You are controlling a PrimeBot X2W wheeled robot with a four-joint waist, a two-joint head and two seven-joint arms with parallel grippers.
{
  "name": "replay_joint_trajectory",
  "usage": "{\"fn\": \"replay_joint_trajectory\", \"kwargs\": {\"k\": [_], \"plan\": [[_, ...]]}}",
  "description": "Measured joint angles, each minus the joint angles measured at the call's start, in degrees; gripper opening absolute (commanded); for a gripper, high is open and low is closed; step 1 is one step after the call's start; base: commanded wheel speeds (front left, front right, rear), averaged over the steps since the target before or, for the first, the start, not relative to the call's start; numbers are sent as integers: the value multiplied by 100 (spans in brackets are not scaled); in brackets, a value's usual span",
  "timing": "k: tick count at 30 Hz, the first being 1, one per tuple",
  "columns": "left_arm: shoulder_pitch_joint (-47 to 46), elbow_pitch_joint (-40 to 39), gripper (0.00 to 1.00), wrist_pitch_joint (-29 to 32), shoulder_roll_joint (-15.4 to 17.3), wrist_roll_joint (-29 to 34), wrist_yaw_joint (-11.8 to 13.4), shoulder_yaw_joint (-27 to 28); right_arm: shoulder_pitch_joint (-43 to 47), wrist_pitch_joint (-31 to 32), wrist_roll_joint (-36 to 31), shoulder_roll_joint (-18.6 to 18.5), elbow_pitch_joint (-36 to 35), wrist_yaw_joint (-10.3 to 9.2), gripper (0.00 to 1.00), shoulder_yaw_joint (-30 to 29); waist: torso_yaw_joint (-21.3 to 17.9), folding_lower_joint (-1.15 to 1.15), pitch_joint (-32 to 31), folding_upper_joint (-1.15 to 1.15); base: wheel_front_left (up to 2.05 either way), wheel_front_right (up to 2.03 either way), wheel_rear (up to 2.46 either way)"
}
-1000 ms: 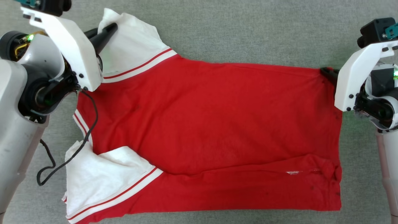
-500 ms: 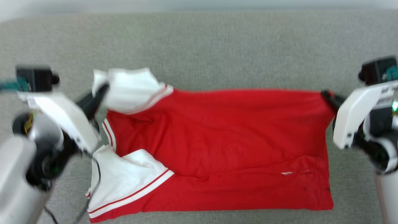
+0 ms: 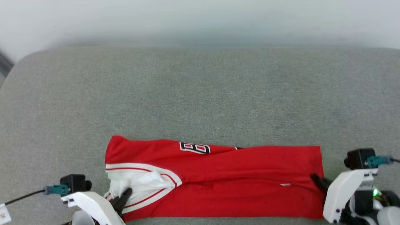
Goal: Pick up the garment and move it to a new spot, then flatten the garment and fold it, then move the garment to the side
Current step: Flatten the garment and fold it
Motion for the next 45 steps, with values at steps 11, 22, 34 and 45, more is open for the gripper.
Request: {"fn": "replay_joint_trajectory", "kwargs": {"k": [11, 22, 34, 45], "plan": [[-163, 282, 100, -1229, -158, 1160, 333, -166, 431, -856, 121, -89, -85, 0, 100, 107, -124, 0, -268, 0, 0, 0, 0], [-495, -241, 100, -2474, -336, 2256, 832, -63, 429, 174, 89, -241, -895, 0, 100, -646, -160, 1, -542, 0, 0, 0, 0], [-352, -978, 100, -2607, -526, 3524, 1200, 203, 394, 1508, -169, 98, -595, 0, 100, -837, 293, 1, -617, 0, 0, 0, 0], [-298, -1071, 100, -2615, -669, 3673, 1051, 131, 121, 1424, -124, 377, 546, 0, 100, -768, 563, 1, -296, 0, 0, 0, 0]]}}
